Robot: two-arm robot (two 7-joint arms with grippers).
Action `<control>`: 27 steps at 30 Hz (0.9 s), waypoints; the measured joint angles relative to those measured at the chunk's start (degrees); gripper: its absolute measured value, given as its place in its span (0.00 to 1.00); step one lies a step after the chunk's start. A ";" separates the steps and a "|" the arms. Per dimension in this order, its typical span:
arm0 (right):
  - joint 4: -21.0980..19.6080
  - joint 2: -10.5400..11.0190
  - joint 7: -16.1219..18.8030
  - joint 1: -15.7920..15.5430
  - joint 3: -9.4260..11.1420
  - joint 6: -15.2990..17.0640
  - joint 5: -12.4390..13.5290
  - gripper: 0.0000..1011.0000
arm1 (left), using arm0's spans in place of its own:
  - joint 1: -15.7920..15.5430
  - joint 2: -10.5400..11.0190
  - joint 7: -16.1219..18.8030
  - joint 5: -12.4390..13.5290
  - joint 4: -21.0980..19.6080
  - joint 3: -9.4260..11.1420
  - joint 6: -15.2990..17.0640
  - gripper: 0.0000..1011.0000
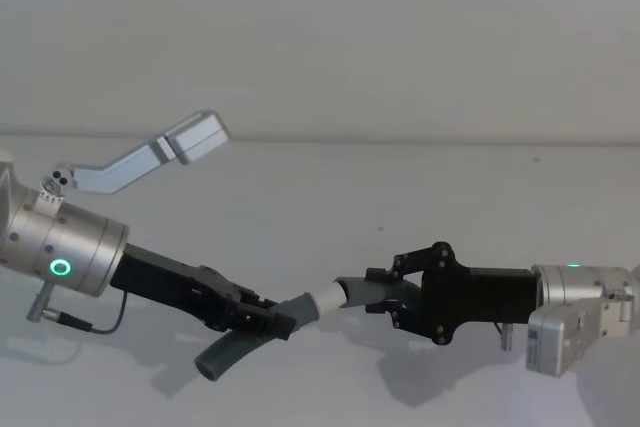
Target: Use both hands to pick up one end of the pipe from the table, align the ends, and insert them.
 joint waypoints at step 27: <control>-0.22 0.12 -1.66 0.41 -0.79 -0.76 -1.80 0.27 | -0.63 -0.57 1.71 -1.63 0.87 0.44 0.63 0.35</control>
